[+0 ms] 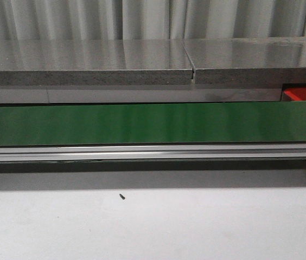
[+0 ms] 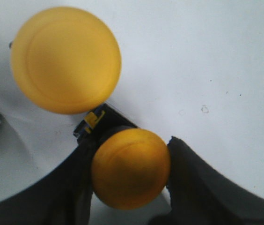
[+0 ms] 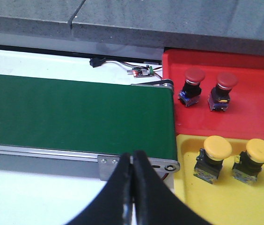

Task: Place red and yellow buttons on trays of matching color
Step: 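Grasp a yellow push button from the pile with the left gripper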

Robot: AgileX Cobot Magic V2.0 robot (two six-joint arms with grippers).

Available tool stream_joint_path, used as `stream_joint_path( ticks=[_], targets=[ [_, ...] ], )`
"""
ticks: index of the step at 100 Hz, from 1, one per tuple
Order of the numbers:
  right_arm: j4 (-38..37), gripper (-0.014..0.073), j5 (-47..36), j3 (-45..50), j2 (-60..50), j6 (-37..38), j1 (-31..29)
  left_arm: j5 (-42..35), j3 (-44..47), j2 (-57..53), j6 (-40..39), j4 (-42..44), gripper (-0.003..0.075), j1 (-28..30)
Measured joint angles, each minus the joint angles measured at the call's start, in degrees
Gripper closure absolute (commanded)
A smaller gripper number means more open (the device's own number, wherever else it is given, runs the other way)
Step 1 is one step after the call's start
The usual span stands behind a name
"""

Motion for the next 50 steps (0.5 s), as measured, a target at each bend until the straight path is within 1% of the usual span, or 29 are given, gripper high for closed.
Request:
stream_joint_path(
  ticks=[15, 21, 30, 50],
  targets=[
    [0.0, 0.0708, 0.0, 0.0, 0.0, 0.0, 0.0, 0.0, -0.2, -0.2, 0.1, 0.0, 0.0585, 0.0],
    [0.0, 0.0708, 0.0, 0.0, 0.0, 0.0, 0.0, 0.0, -0.3, -1.0, 1.3, 0.0, 0.0584, 0.0],
    [0.0, 0.0708, 0.0, 0.0, 0.0, 0.0, 0.0, 0.9, -0.5, -2.8, 4.2, 0.0, 0.0584, 0.0],
    [0.0, 0.0708, 0.0, 0.0, 0.0, 0.0, 0.0, 5.1, -0.6, -8.2, 14.0, 0.0, 0.0584, -0.2]
  ],
)
